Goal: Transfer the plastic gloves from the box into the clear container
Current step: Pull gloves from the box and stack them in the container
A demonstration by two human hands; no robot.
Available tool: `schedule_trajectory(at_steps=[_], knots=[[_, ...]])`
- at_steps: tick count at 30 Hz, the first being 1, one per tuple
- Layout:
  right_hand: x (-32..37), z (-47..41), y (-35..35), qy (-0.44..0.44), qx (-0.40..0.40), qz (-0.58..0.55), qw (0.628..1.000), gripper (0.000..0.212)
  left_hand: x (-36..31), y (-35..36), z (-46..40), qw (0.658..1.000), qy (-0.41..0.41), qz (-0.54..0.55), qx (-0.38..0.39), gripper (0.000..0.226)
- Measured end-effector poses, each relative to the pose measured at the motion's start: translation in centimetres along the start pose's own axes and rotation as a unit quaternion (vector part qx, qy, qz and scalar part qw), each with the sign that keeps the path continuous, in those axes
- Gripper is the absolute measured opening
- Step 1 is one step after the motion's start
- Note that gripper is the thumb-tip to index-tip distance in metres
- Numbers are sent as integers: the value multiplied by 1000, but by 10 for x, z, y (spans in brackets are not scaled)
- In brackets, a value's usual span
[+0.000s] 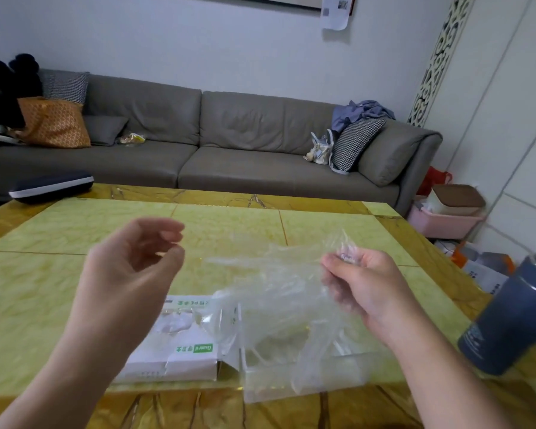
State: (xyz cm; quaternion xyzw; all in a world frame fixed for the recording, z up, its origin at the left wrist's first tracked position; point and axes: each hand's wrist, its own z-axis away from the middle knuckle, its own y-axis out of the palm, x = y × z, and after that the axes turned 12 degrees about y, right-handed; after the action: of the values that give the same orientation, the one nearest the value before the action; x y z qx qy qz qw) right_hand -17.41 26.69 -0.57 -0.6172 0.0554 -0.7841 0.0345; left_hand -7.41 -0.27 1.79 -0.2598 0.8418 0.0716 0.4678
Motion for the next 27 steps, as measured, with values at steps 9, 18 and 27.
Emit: schedule_trajectory(at_steps=[9,18,27], knots=[[-17,3,4,-22,-56,287,956,27,11,115,35,847,48,-314,426,25],[-30,-11,-5,-52,-155,485,859,26,33,138,24,759,-35,-344,552,57],[-18,7,-5,-23,-159,575,802,35,32,159,20,694,-67,-379,608,57]])
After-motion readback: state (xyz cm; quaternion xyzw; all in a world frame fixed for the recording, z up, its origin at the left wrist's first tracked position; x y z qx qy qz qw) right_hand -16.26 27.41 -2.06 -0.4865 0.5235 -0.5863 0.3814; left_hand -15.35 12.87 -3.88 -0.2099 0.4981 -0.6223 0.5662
